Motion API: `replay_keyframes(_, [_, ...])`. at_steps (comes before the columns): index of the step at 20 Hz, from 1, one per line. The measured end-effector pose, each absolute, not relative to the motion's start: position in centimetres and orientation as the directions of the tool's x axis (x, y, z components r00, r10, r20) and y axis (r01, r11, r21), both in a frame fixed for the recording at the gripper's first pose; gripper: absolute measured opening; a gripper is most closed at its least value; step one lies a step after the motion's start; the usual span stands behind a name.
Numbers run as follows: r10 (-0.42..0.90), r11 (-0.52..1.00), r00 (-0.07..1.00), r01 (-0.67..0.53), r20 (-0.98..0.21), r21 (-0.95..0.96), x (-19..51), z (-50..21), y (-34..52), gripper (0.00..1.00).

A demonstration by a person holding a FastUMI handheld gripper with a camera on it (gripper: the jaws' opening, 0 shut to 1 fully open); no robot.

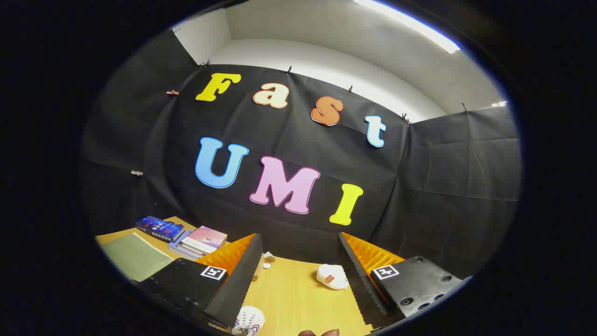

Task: Open the storage box then place both shoes into the box .Put the left shoe in first, then the right shoe, with the right side of both shoes facing outward in a uniform manner.

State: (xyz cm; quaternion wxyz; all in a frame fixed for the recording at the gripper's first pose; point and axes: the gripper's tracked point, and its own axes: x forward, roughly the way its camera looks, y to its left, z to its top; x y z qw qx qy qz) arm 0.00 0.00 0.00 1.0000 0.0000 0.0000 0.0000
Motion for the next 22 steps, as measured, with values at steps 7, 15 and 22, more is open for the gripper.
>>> replay_keyframes(7, [0.041, 0.999, 0.999, -0.041, -0.015, -0.001, 0.5, -0.6, 1.7, 0.97])
replay_keyframes(15, [0.077, 0.997, 0.996, -0.077, -0.044, 0.005, 0.6, -1.6, 3.8, 0.97])
replay_keyframes(22, [0.127, 0.992, 0.989, -0.127, -0.076, 0.009, 0.7, -2.5, 5.3, 0.98])
